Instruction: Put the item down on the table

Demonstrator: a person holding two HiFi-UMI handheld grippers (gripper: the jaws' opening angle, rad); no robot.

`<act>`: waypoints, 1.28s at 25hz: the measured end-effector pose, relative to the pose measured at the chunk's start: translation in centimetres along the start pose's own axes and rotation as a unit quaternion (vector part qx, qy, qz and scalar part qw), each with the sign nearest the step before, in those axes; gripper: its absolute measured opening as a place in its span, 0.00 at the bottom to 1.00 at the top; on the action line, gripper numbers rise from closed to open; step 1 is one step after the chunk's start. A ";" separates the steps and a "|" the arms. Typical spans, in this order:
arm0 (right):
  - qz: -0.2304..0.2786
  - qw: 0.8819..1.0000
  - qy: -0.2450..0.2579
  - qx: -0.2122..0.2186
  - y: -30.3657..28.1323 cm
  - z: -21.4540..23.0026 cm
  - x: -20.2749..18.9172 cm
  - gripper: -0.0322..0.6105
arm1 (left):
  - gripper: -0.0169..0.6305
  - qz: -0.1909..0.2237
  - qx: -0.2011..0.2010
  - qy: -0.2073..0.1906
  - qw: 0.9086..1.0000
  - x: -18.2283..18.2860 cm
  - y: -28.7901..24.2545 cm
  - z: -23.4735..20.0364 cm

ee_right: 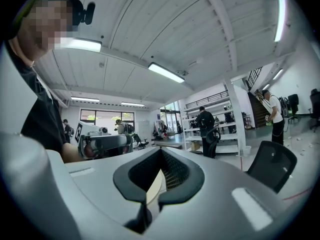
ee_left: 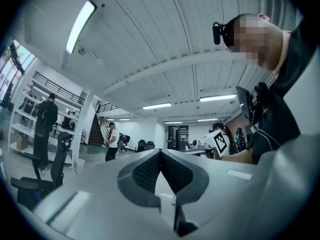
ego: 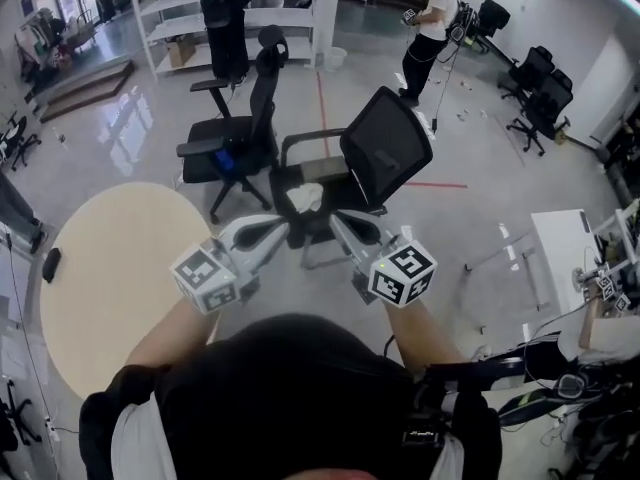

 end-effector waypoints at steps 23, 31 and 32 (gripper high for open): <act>-0.008 1.000 0.023 0.014 -3.1 -1.5 -0.1 0.07 | 0.02 0.008 0.019 0.002 1.000 0.3 3.3 -2.5; -0.013 0.999 0.025 0.018 -3.0 -1.1 -0.1 0.07 | 0.02 0.010 0.024 0.004 1.000 0.1 3.1 -2.5; -0.014 0.999 0.026 0.019 -3.0 -1.0 -0.2 0.07 | 0.02 0.010 0.025 0.005 1.000 0.1 3.0 -2.5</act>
Point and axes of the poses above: the fingertips, and each gripper's own axes: y backward along the fingers, z to its right, x out of its top, the point moved 3 cm from there along y, backward along the fingers, and after that the axes turned 14 degrees about x, right-handed, at the moved point
